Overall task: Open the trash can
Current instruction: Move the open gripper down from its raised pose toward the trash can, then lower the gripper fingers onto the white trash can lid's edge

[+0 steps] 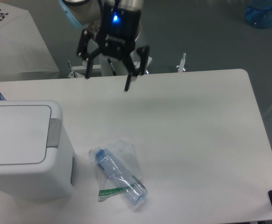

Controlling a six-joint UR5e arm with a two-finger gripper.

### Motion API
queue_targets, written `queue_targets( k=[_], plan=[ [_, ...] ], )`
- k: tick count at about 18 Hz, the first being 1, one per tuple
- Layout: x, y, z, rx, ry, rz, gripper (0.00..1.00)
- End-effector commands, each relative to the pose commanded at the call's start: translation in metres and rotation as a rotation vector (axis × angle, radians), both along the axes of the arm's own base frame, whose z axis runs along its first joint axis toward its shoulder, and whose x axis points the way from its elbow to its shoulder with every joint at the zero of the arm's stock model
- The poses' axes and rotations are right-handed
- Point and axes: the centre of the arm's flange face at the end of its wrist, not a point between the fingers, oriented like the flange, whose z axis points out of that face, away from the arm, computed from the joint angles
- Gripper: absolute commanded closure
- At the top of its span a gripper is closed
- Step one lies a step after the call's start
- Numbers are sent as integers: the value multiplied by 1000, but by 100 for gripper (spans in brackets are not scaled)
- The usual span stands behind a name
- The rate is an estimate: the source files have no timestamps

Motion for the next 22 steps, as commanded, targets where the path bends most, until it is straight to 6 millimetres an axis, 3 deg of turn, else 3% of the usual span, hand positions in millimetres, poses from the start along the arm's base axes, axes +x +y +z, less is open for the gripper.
queue_targets(
  k=[8, 19, 22],
  plan=[
    [14, 47, -47, -94, 13, -5, 0],
    [11, 57, -65, -110, -22, 3, 0],
    [22, 64, -67, -112, -40, -2, 0]
  ],
)
